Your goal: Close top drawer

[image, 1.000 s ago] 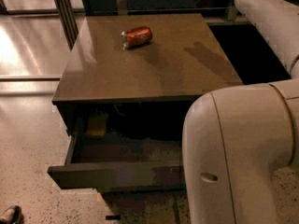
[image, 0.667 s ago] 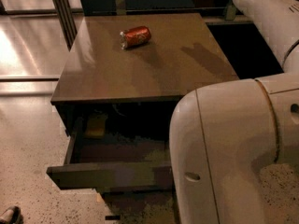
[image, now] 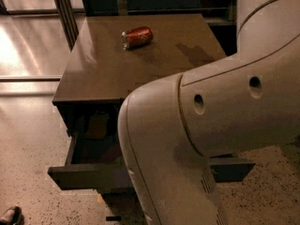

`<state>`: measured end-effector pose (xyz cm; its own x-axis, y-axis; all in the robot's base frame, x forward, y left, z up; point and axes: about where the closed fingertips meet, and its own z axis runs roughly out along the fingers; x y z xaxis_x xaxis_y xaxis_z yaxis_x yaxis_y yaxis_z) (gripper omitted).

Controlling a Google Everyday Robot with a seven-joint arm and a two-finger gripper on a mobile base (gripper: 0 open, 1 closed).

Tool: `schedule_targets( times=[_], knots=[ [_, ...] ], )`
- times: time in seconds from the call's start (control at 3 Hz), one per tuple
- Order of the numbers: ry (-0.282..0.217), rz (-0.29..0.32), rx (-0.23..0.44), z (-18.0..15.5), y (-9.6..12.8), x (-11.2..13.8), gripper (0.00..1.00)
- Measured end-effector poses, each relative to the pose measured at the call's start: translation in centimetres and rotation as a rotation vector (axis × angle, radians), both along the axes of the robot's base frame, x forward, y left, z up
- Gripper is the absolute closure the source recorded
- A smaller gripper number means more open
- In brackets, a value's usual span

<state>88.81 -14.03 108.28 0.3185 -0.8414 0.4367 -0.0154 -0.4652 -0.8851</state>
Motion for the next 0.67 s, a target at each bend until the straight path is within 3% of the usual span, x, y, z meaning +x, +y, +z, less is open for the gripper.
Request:
schedule_targets(
  times=[0.33,0.67],
  knots=[
    [0.001,-0.047,0.048,1.60,-1.67,-0.60,0.00],
    [0.002,-0.045,0.055,1.51,-1.51,-0.53,0.00]
  ],
)
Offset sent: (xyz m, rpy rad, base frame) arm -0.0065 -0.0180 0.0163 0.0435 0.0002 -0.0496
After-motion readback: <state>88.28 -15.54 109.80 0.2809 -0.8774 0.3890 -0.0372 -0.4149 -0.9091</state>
